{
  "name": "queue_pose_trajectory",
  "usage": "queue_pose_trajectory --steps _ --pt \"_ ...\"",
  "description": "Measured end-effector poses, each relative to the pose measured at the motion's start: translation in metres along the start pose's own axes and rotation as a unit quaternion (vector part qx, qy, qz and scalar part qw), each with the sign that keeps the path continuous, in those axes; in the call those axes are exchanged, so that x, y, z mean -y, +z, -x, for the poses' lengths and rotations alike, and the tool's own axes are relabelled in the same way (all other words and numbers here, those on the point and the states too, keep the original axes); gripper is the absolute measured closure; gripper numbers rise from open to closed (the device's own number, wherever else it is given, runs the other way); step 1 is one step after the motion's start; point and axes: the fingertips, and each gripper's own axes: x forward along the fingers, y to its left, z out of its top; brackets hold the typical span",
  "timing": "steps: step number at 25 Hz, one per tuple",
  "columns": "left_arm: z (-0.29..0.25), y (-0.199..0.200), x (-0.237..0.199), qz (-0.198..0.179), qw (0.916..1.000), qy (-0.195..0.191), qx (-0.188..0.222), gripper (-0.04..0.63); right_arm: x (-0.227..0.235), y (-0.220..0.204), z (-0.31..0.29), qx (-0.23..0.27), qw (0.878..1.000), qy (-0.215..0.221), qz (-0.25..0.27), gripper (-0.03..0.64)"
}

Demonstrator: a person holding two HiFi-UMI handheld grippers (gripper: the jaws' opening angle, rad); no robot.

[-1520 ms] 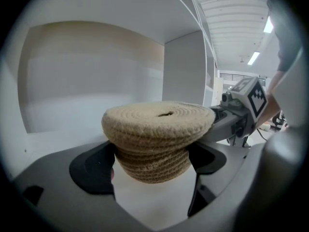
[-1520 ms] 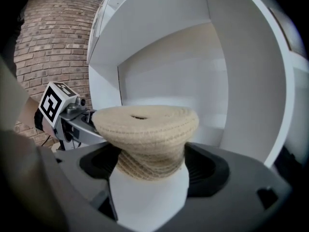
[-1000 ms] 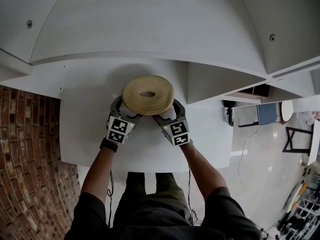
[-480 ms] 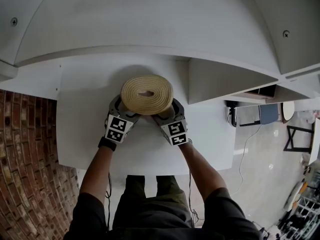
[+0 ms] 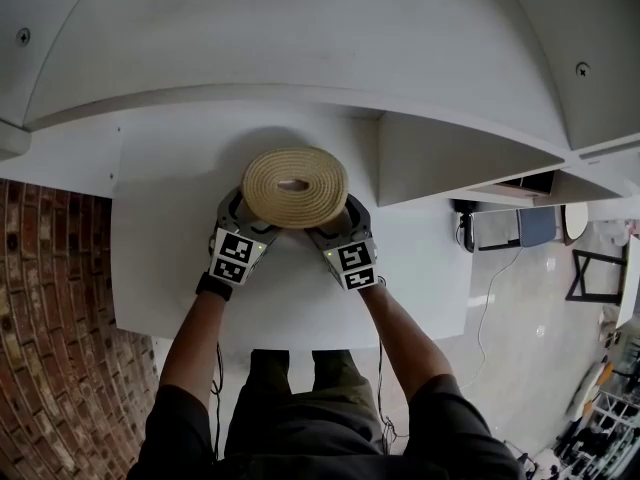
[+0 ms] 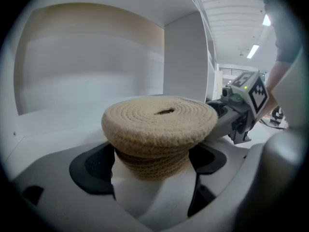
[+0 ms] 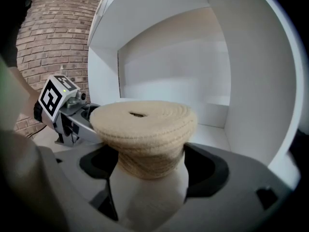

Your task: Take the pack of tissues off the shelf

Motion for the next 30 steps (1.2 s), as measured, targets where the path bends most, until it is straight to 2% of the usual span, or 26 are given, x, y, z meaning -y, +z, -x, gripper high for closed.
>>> queue_pose_trajectory --steps 7,14,19,23,28,30 --pt "0.014 -0.003 -0.001 0.0 0.9997 -0.007 -0.023 0.129 0.001 0.0 0.013 -0.013 1.0 -0.003 0.004 0.198" --pt "0.051 -0.008 -0.003 0.029 0.9985 0.007 -0.046 0.146 0.005 0.005 0.045 -0.033 0.999 -0.019 -0.004 0.215" --pt "0.088 0.014 0.0 0.043 0.9985 0.017 -0.029 0.245 0.004 0.034 0.082 -0.016 0.999 -0.041 0.005 0.343" --pt "0.118 0.05 0.005 0.032 0.9988 0.039 0.003 0.388 0.003 0.07 0.111 0.013 0.998 -0.057 0.013 0.443" --pt "0.146 0.1 0.017 0.011 0.9977 0.052 0.042 0.508 0.002 0.11 0.143 0.045 0.996 -0.076 0.017 0.569" --pt "0.157 0.115 0.021 0.011 0.9965 0.061 0.057 0.576 -0.001 0.124 0.156 0.055 0.995 -0.077 0.015 0.615"
